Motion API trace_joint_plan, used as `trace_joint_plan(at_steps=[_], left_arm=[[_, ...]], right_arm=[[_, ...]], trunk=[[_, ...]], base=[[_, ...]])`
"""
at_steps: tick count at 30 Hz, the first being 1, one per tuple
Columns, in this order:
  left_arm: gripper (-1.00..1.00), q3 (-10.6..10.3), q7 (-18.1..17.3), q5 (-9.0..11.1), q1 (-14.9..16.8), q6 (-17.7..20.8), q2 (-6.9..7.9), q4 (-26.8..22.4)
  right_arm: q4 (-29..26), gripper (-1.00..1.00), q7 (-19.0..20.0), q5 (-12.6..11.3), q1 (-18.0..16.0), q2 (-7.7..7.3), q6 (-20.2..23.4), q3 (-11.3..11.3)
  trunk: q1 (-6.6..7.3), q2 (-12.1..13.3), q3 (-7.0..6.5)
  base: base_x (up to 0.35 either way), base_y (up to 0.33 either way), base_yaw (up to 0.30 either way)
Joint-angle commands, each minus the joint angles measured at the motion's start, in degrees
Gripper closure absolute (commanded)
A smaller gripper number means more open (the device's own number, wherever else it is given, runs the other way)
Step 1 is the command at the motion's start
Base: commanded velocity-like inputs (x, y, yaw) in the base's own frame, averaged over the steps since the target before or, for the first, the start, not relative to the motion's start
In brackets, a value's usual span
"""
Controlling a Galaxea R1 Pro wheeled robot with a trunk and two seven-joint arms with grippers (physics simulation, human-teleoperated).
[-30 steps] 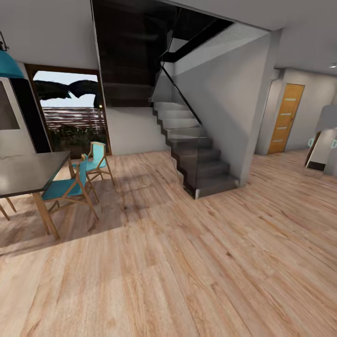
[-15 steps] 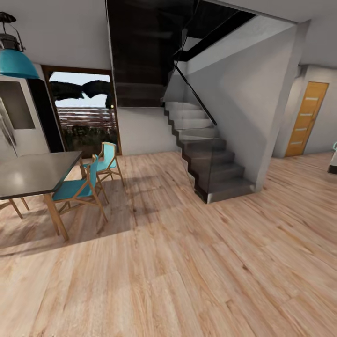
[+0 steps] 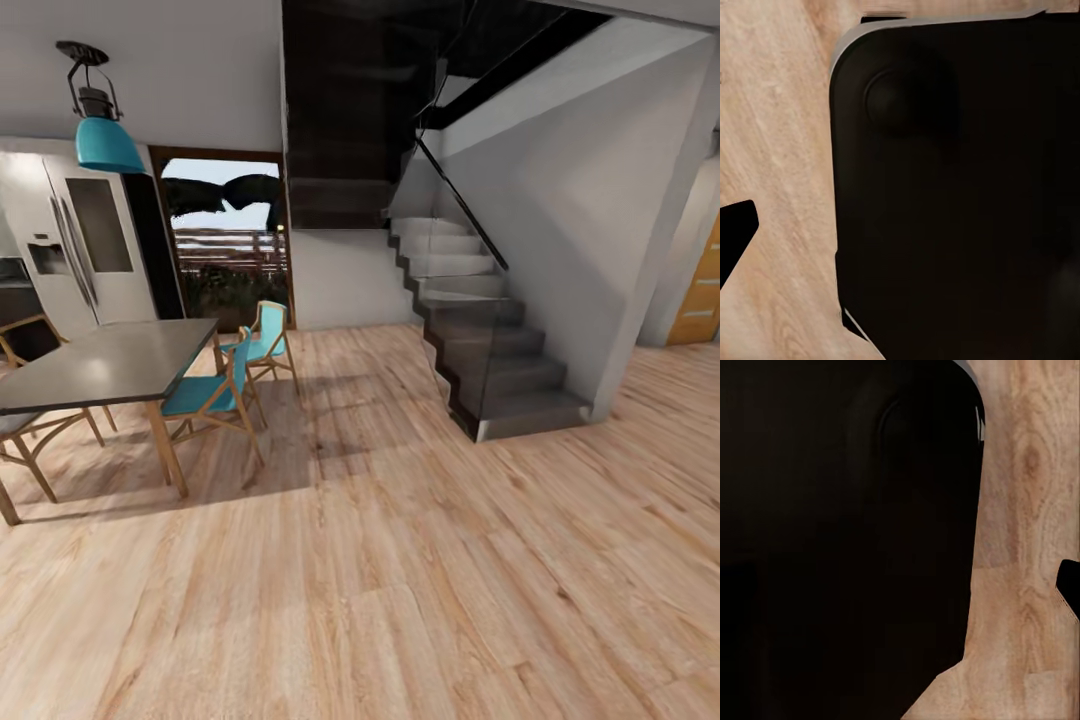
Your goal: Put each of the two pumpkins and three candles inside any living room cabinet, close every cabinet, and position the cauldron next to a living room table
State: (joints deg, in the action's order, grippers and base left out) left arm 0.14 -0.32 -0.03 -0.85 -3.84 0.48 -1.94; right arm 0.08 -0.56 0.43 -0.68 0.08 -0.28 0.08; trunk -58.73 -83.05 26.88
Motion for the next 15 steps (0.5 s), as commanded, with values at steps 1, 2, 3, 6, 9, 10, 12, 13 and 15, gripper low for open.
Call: trace_joint_plan(at_steps=[1,2,3,6,9,10,12,13,15], left_arm=[[-1.00,0.02,-0.03,0.01,-0.03,-0.58,0.02,-0.09],[-1.00,0.03,0.00,0.02,-0.03,-0.92,0.03,-0.09],[-1.00,0.03,0.02,0.05,-0.03,-1.13,0.04,-0.09],[-1.00,-0.15,0.05,-0.05,-0.03,-1.45,0.13,-0.08],[-1.00,-0.28,0.47,-0.27,-0.03,-1.56,0.81,-0.14],[-1.00,-0.31,0.54,-0.29,-0.03,-1.58,0.96,-0.15],[-1.00,-0.36,0.62,-0.31,-0.03,-1.59,1.10,-0.17],[-1.00,-0.40,0.64,-0.31,-0.03,-1.60,1.13,-0.17],[-1.00,-0.45,0.66,-0.32,-0.03,-1.60,1.17,-0.17]], right_arm=[[0.01,-1.00,-0.06,0.06,-0.02,0.01,-0.27,0.01],[0.01,-1.00,-0.04,0.11,-0.02,0.01,-0.73,0.04],[0.01,-1.00,-0.03,0.14,-0.02,0.01,-1.36,0.06],[0.01,-1.00,-0.05,0.11,-0.02,0.01,-3.93,0.02],[0.01,-1.00,-0.06,0.00,-0.02,0.01,-4.84,0.01],[0.01,-1.00,-0.06,-0.03,-0.02,0.01,-4.93,0.01],[0.01,-1.00,-0.06,-0.06,-0.02,0.01,-5.02,0.01],[0.01,-1.00,-0.06,-0.07,-0.02,0.01,-5.04,0.01],[0.01,-1.00,-0.06,-0.07,-0.02,0.01,-5.07,0.01]], trunk=[[0.00,-0.02,0.05],[0.00,-0.02,0.05],[0.00,-0.02,0.05],[0.00,-0.02,0.05],[0.00,-0.02,0.05],[0.00,-0.02,0.05],[0.00,-0.02,0.05],[0.00,-0.02,0.05],[0.00,-0.02,0.05]], base=[[0.000,0.000,0.245],[0.000,0.000,0.245],[0.000,0.000,0.245],[0.000,0.000,0.245],[0.000,0.000,0.245],[0.000,0.000,0.245],[0.000,0.000,0.245],[0.000,0.000,0.245],[0.000,0.000,0.245]])
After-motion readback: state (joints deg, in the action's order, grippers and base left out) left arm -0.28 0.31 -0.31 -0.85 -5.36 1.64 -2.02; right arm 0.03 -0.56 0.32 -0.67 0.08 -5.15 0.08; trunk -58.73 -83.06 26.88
